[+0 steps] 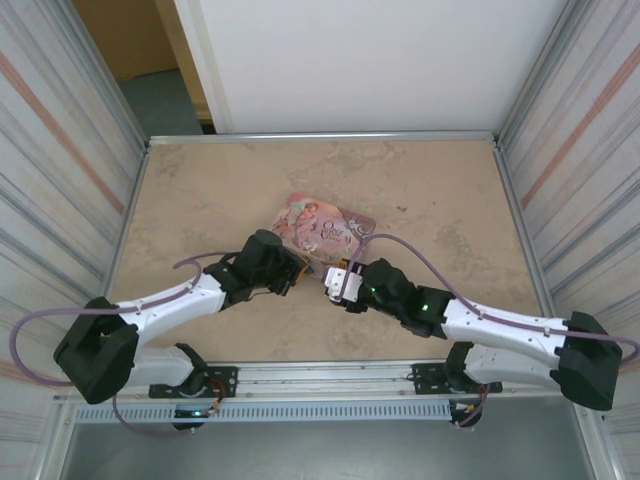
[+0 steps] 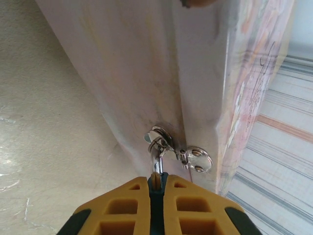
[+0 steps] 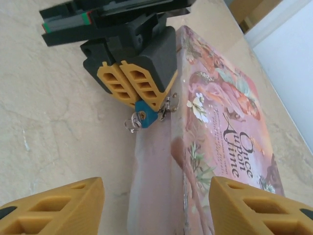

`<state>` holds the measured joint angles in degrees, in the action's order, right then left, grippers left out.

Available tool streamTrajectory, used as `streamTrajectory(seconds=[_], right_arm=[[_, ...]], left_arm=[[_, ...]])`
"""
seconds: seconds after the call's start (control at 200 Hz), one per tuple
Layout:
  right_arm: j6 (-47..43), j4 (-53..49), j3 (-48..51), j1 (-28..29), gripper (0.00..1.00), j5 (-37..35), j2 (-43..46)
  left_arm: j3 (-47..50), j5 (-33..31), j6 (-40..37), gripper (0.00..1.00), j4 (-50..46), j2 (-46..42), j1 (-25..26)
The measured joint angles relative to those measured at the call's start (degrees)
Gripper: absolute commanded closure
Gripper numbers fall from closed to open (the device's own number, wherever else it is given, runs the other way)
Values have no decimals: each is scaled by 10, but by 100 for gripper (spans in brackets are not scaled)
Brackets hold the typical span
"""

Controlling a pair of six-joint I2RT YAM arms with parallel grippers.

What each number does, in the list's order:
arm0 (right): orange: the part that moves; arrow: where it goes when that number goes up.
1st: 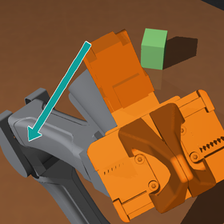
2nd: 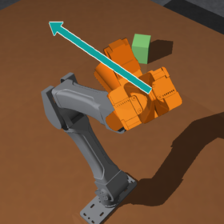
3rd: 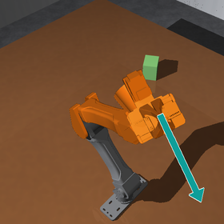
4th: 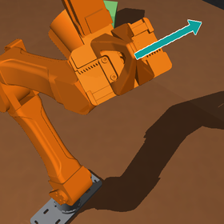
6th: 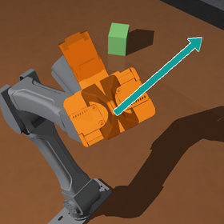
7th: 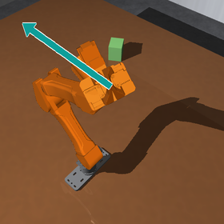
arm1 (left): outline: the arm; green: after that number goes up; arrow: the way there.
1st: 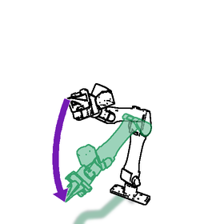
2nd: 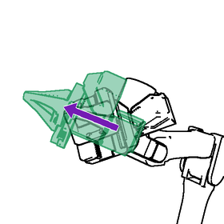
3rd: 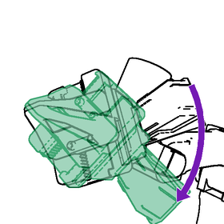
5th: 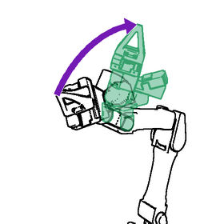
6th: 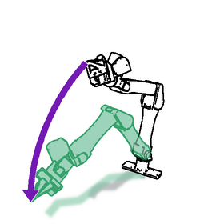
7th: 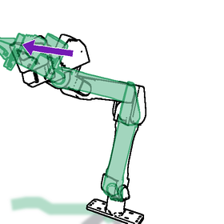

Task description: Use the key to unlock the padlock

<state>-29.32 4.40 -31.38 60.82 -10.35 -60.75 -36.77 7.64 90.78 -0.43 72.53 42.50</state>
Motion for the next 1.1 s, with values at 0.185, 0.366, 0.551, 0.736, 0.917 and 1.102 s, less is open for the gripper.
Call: streamTrajectory(seconds=[0.185,0.366,0.551,0.736,0.917,1.102], right_arm=[[-11,26,0,17,59,-20,-48],[-13,61,0,28,62,-37,-81],[-21,95,-8,38,64,-55,-118],[-29,122,-19,38,66,-66,-143],[-31,139,-25,38,69,-66,-161],[-33,150,-28,38,74,-66,-180]], left_arm=[[0,0,2,100,0,0,0],[0,0,2,100,0,0,0],[0,2,2,100,0,0,0],[0,2,2,100,1,0,0],[0,2,2,100,2,0,0],[0,3,4,100,2,0,0]])
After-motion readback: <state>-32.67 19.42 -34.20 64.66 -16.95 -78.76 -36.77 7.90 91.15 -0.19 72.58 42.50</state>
